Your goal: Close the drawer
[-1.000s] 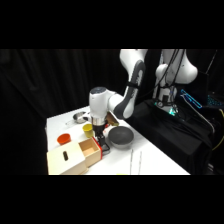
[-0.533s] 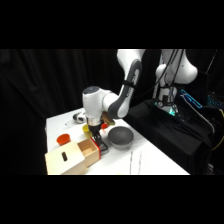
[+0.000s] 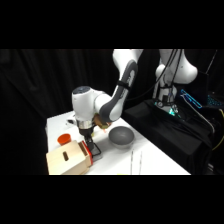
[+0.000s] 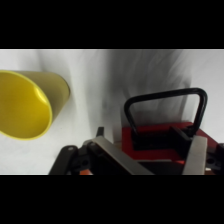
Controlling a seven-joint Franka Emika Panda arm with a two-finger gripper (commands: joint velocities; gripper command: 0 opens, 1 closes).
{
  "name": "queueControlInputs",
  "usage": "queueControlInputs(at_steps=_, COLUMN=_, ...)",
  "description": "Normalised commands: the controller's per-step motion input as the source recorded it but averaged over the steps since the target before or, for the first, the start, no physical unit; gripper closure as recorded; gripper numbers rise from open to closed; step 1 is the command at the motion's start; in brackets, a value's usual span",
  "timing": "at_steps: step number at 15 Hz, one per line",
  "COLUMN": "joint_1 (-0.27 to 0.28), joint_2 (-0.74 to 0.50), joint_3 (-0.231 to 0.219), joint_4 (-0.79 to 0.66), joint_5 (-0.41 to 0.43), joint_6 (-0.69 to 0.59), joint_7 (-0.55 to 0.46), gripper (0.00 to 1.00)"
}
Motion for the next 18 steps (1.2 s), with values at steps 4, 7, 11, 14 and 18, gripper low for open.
queueControlInputs(at_steps=4, joint_1=0.047, joint_2=0.1, joint_3=0.022, joint_4=0.31, joint_5=0.042, joint_6=-0.18, joint_7=-0.11, gripper=0.0)
queueControlInputs(at_steps=7, joint_1=0.054, joint_2=0.01, joint_3=0.0, joint_4=0.22, joint_5=0.014, joint_6=-0.15, joint_7=-0.1, gripper=0.0)
queueControlInputs(at_steps=11, joint_1=0.044, joint_2=0.02, joint_3=-0.002, joint_4=0.2, joint_5=0.009, joint_6=-0.14, joint_7=-0.09, gripper=0.0)
queueControlInputs(at_steps=14, joint_1=0.032, joint_2=0.03, joint_3=0.002, joint_4=0.22, joint_5=0.009, joint_6=-0.13, joint_7=-0.09, gripper=0.0)
queueControlInputs(at_steps=18, joint_1=0.019, joint_2=-0.02, joint_3=0.005, joint_4=0.17, joint_5=0.012, joint_6=-0.12, joint_7=-0.09, gripper=0.0)
